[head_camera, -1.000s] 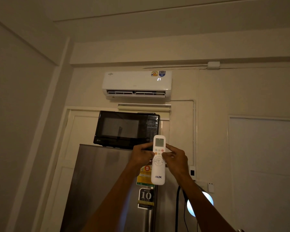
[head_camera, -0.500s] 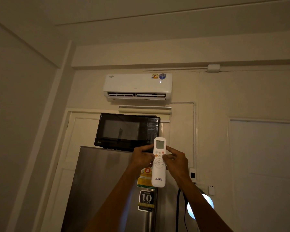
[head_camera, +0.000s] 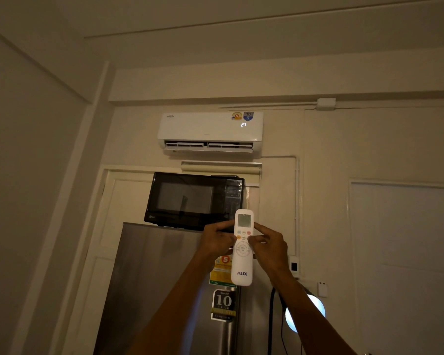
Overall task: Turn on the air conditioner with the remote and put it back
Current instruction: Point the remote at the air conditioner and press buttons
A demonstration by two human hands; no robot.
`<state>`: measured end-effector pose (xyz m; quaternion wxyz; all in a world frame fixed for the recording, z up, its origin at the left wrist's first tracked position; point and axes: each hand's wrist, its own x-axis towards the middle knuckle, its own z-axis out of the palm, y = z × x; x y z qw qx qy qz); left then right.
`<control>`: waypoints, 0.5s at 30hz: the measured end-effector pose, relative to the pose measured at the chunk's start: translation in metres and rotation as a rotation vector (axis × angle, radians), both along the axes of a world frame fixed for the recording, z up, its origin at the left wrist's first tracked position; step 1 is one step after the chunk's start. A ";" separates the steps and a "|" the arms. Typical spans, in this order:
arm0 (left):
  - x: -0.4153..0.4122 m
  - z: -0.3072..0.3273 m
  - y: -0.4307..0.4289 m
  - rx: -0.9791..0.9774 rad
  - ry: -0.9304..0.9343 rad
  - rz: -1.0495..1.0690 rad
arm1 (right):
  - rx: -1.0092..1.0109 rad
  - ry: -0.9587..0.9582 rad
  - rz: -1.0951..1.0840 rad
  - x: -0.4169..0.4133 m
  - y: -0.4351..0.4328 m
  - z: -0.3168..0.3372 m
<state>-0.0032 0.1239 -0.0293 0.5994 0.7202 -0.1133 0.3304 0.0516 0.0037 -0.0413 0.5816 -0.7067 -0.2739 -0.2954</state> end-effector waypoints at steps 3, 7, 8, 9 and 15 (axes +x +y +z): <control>0.000 0.000 0.000 0.003 0.003 0.006 | 0.011 0.004 0.003 -0.001 0.000 -0.001; 0.000 -0.002 -0.001 0.003 0.015 0.018 | 0.013 0.009 -0.002 -0.002 0.000 -0.002; -0.001 -0.002 -0.001 0.000 0.015 0.015 | 0.011 0.007 -0.002 -0.003 0.000 -0.002; -0.001 -0.002 -0.001 -0.005 0.016 0.012 | 0.009 0.006 -0.002 -0.002 0.000 -0.002; -0.004 -0.001 0.001 0.011 -0.002 0.024 | 0.009 -0.002 0.003 -0.003 0.003 -0.001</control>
